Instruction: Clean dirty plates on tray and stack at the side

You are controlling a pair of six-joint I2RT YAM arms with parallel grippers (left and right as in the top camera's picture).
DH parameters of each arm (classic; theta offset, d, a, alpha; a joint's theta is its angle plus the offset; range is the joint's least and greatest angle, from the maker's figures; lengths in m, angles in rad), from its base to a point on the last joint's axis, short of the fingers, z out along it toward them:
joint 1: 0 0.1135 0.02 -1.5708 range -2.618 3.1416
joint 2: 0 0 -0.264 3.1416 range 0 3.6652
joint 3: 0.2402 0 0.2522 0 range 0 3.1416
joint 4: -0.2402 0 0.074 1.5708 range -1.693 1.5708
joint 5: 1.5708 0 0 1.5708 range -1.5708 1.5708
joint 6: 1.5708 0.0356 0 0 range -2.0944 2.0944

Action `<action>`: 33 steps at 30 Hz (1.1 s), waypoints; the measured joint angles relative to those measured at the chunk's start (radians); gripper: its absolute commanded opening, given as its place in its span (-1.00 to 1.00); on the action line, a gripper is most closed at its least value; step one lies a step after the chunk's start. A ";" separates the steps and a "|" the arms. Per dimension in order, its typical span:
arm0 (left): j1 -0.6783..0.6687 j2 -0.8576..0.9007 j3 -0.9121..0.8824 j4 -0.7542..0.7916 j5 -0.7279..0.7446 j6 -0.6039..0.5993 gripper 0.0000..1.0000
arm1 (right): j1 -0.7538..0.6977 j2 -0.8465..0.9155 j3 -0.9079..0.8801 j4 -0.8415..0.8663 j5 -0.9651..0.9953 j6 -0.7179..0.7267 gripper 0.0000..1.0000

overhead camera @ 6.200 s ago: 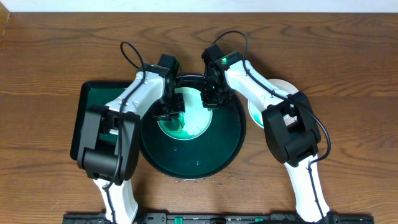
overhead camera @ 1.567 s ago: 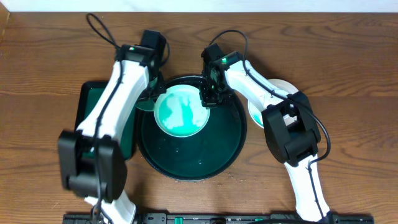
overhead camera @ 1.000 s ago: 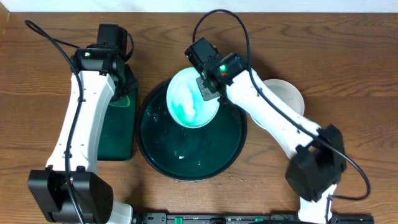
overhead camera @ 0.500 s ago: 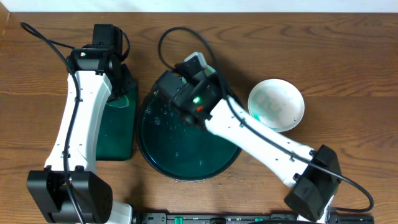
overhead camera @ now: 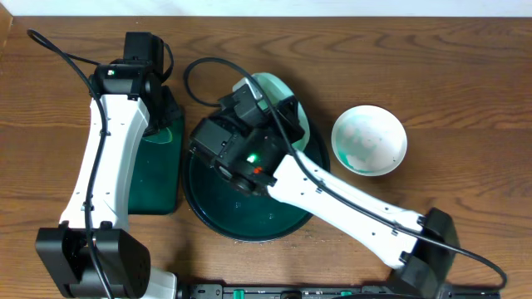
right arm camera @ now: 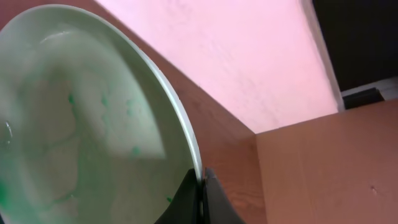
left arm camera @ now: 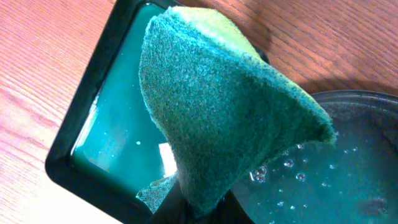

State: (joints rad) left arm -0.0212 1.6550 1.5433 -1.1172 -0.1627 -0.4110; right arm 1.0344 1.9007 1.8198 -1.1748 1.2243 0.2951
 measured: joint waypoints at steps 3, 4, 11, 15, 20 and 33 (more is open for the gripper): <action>0.000 0.000 0.000 0.000 0.000 0.000 -0.86 | 0.000 -0.036 0.000 0.000 0.008 0.000 -0.98; 0.000 0.000 0.000 0.000 0.000 0.000 -0.85 | 0.000 -0.045 0.000 0.000 0.008 0.000 -0.98; 0.000 0.000 0.000 0.000 0.000 0.000 -0.86 | -0.053 -0.060 -0.003 -0.020 -0.216 0.000 -0.97; 0.000 0.000 0.000 0.000 0.000 0.000 -0.86 | -0.201 -0.062 -0.070 0.030 -0.600 0.000 -0.98; 0.000 0.000 0.000 -0.001 0.000 0.000 -0.86 | -0.377 -0.059 -0.123 0.076 -0.975 -0.015 -0.98; 0.000 0.000 0.000 -0.002 0.001 0.000 -0.86 | -0.897 -0.072 -0.148 -0.004 -1.340 -0.033 -0.97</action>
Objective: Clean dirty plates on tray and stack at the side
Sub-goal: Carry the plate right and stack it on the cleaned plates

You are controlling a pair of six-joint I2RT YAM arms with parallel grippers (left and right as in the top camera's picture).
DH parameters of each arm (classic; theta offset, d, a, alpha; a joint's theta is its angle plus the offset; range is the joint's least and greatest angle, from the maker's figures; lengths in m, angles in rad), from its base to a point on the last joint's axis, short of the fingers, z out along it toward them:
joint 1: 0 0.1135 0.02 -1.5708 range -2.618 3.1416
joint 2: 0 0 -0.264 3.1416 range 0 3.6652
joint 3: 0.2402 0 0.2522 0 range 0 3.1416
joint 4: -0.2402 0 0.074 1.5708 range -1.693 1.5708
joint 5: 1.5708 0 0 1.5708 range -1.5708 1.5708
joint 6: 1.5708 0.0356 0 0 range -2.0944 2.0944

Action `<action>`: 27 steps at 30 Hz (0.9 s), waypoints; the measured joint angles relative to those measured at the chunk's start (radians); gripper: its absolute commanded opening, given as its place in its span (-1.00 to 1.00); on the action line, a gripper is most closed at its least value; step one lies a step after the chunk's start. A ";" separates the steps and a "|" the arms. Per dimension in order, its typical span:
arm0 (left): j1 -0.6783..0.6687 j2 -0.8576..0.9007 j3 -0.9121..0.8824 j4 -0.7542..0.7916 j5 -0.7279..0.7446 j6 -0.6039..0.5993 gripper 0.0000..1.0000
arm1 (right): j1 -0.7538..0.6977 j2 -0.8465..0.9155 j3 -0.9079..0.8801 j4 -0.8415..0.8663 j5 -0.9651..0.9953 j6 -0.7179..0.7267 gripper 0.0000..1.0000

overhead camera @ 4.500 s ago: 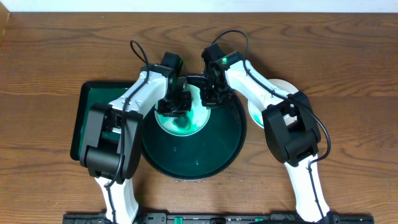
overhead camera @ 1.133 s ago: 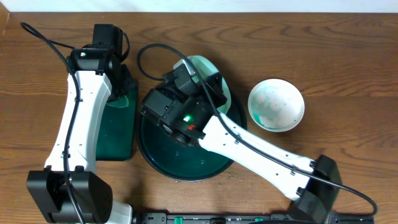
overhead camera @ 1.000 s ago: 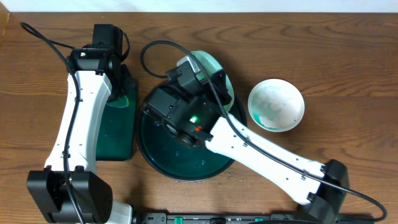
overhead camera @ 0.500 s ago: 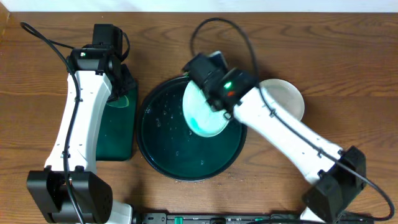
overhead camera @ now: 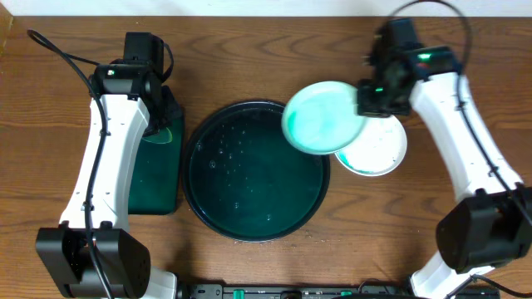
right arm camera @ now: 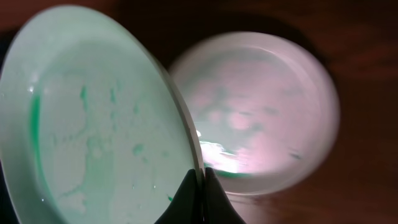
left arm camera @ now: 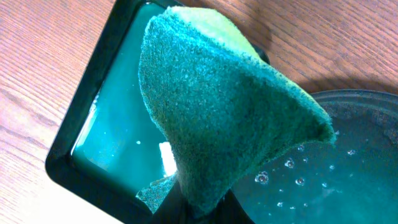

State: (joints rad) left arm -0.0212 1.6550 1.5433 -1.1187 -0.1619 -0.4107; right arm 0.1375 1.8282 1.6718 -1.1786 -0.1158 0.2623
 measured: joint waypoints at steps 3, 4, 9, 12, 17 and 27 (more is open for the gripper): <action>0.000 0.000 0.000 0.000 0.001 0.000 -0.86 | -0.083 -0.008 -0.061 -0.002 0.039 0.008 -0.98; 0.000 0.000 0.000 0.000 0.002 0.000 -0.86 | -0.111 -0.011 -0.098 0.003 0.063 0.016 -0.97; 0.000 0.000 0.000 0.000 0.002 0.000 -0.86 | -0.206 -0.013 -0.291 0.106 0.132 0.034 -0.98; 0.000 0.000 0.000 0.000 0.002 0.000 -0.85 | -0.217 -0.013 -0.356 0.166 0.142 0.038 -0.89; 0.000 0.000 0.000 0.000 0.002 0.001 -0.86 | -0.217 -0.013 -0.400 0.267 0.134 0.039 -0.38; 0.010 0.000 0.000 -0.070 0.021 0.119 -0.86 | -0.163 -0.013 -0.391 0.296 0.056 -0.003 -0.07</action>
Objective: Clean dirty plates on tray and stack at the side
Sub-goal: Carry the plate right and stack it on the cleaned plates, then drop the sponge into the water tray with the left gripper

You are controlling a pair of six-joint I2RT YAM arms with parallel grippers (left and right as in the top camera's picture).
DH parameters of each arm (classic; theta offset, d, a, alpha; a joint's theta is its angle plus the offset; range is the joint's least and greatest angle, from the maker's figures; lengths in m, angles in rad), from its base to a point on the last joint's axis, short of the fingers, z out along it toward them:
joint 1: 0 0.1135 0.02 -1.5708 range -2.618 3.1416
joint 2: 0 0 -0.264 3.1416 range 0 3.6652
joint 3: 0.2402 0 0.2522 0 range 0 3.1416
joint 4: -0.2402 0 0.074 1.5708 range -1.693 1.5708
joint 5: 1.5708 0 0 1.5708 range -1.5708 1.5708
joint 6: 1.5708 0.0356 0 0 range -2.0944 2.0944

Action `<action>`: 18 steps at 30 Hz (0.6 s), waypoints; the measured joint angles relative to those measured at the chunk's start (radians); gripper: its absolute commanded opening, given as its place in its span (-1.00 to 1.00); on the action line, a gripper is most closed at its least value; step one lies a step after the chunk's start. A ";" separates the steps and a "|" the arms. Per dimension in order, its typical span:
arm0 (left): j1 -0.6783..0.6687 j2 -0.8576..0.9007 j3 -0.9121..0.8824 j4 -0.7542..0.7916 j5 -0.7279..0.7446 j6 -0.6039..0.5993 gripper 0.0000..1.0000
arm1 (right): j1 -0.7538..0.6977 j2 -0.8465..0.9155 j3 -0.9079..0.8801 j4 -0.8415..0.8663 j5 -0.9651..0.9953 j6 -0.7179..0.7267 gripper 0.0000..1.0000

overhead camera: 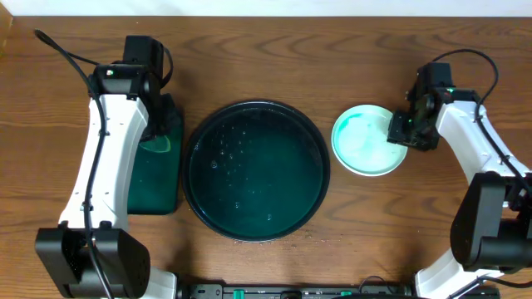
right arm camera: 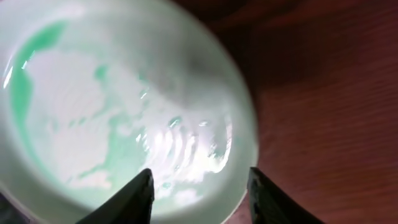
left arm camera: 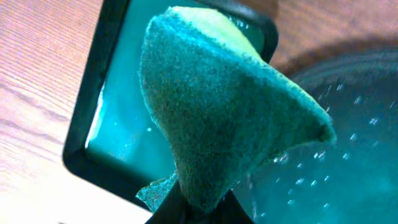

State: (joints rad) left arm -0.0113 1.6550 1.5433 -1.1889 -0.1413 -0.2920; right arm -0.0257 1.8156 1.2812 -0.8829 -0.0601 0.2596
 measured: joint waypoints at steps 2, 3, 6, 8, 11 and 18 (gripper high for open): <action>0.019 0.000 0.000 -0.002 0.004 0.040 -0.86 | 0.005 0.000 0.021 -0.034 -0.011 0.000 -0.07; 0.032 0.000 0.000 0.000 0.005 0.061 -0.85 | 0.006 0.000 0.035 -0.047 -0.013 0.000 -0.07; 0.089 0.000 0.000 0.016 0.007 0.123 -0.86 | 0.005 0.000 0.096 -0.076 -0.016 -0.002 -0.07; 0.127 0.000 0.000 0.034 0.008 0.147 -0.85 | 0.005 -0.001 0.135 -0.088 -0.017 -0.005 -0.08; 0.174 0.000 -0.006 0.085 0.020 0.170 -0.86 | 0.006 -0.002 0.174 -0.099 -0.019 -0.008 -0.11; 0.195 0.028 -0.144 0.275 0.038 0.189 -0.85 | 0.011 -0.005 0.184 -0.101 -0.017 -0.008 -0.13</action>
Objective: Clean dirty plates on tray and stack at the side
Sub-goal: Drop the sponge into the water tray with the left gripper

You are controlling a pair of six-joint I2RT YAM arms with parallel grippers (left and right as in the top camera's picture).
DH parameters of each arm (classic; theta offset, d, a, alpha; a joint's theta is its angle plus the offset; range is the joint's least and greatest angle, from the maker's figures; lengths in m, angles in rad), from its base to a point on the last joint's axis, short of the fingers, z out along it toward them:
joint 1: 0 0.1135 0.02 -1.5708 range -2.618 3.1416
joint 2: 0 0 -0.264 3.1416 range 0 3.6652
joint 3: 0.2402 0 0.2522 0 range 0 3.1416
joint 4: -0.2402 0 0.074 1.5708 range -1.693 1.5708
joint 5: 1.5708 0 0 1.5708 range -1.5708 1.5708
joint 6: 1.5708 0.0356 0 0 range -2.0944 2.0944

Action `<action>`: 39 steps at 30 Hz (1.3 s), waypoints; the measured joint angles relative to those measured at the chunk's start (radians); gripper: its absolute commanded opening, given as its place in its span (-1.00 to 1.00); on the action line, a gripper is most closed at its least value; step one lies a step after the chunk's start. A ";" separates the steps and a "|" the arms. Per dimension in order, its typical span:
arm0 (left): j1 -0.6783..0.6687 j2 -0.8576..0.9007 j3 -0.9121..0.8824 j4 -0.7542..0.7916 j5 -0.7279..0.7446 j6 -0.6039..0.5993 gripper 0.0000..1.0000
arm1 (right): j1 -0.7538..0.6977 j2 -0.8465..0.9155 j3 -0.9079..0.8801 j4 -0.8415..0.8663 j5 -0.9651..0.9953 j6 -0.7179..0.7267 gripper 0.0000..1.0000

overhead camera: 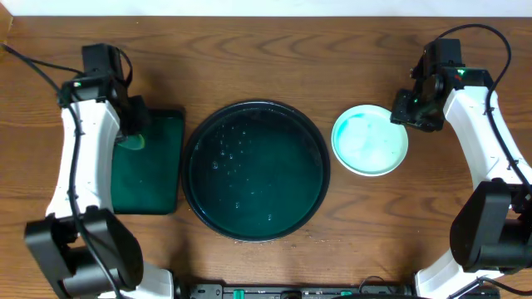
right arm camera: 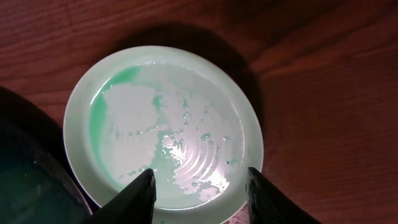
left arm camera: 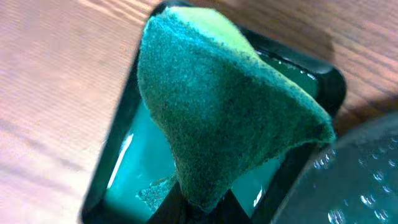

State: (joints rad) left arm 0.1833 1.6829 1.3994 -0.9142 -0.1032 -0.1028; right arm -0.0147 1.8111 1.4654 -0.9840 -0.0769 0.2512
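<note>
A pale green plate (overhead camera: 370, 141) streaked with green suds lies on top of the stack to the right of the round dark tray (overhead camera: 255, 170); in the right wrist view the plate (right arm camera: 163, 152) fills the middle. My right gripper (overhead camera: 409, 115) hovers open at the plate's right rim (right arm camera: 198, 193), holding nothing. The tray holds only wet droplets. My left gripper (overhead camera: 133, 133) is shut on a green sponge (left arm camera: 217, 112) over the rectangular basin of green water (overhead camera: 150, 162).
The basin (left arm camera: 118, 180) sits left of the tray, their rims nearly touching. Bare wooden table (overhead camera: 274, 58) runs along the back and at the far right beyond the plate stack.
My right gripper has drawn back and up from the stacked plate, still open. My left arm has swung left, carrying the sponge toward the basin's far left corner.
My right gripper first held a soapy plate tilted over the tray while the left held the sponge by the basin. Then the plate was carried above the plate at the right. Then it lay on that plate, released. Now the right gripper is clear of it.
</note>
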 measured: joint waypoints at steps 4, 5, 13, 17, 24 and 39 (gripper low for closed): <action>0.000 0.062 -0.086 0.069 0.004 0.003 -0.85 | 0.011 0.000 0.000 -0.003 0.000 0.000 -0.14; 0.000 0.076 -0.099 0.080 0.005 0.003 -0.85 | 0.011 0.000 0.000 -0.002 -0.001 0.000 -0.14; 0.000 0.186 -0.125 0.080 0.017 0.003 0.32 | 0.013 0.000 0.000 -0.004 -0.001 -0.008 -0.17; 0.000 0.181 -0.126 0.068 0.019 0.000 0.41 | 0.016 -0.002 0.000 -0.005 -0.001 -0.008 -0.17; 0.000 0.031 -0.111 -0.037 0.020 -0.014 0.43 | 0.019 -0.095 0.000 -0.002 -0.001 -0.010 -0.10; 0.000 -0.297 -0.064 -0.040 0.023 -0.138 0.45 | 0.020 -0.538 0.003 -0.066 -0.001 -0.029 0.98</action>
State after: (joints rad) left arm 0.1833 1.3857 1.3357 -0.9543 -0.0803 -0.2405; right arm 0.0051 1.2728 1.4689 -1.0500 -0.0776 0.2226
